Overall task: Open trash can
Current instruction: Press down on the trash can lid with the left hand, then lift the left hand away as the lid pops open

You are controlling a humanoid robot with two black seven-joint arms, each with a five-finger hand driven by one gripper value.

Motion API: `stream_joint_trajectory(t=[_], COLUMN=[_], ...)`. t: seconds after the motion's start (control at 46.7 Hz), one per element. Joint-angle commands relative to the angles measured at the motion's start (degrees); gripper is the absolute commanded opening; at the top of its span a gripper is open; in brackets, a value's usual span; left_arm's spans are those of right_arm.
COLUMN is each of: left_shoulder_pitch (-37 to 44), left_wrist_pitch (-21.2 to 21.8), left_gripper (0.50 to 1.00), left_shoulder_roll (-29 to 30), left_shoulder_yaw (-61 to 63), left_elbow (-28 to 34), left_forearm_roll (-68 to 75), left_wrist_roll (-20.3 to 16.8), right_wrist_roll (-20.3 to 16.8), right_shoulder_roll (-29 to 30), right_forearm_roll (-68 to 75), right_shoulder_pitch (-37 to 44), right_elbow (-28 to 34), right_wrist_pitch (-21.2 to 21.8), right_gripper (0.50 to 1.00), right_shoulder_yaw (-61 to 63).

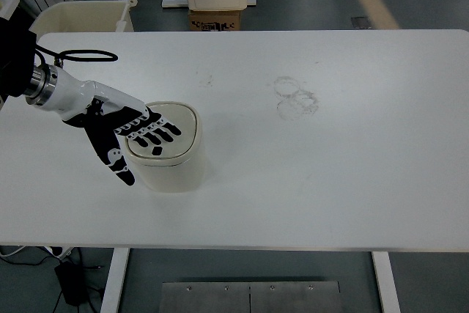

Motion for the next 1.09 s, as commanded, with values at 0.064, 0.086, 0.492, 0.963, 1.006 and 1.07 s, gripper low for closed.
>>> stream_joint_trajectory(t=[0.064,0.086,0.492,0.963,1.006,1.07], left_shoulder_pitch=[0.6,0.6,0.9,0.9,0.8,0.7], left_wrist_pitch=[0.0,0.0,0.0,0.0,0.0,0.0], left_gripper=[1.0,1.0,1.0,1.0,1.0,1.0], left_shoulder_roll=[0.0,0.0,0.0,0.2,0.2,0.4], left_shoulder_yaw=[0.0,0.0,0.0,-0.1,-0.1,-0.3], left_elbow=[0.0,0.0,0.0,0.1,0.1,0.3], left_forearm_roll=[0.0,0.0,0.0,0.0,0.0,-0.1], left_wrist_roll=[0.0,0.0,0.0,0.0,0.0,0.0], right_wrist_roll=[0.0,0.0,0.0,0.0,0.0,0.0], right_shoulder_roll=[0.0,0.0,0.0,0.0,0.0,0.0], right_forearm_roll=[0.0,0.0,0.0,0.0,0.0,0.0], right_shoulder_pitch=[0.0,0.0,0.0,0.0,0.0,0.0], right_elbow=[0.0,0.0,0.0,0.0,0.0,0.0], right_wrist_pitch=[0.0,0.0,0.0,0.0,0.0,0.0], right_gripper=[0.991,0.991,0.991,0.993,0.991,0.991], right_shoulder_yaw=[0.0,0.0,0.0,0.0,0.0,0.0])
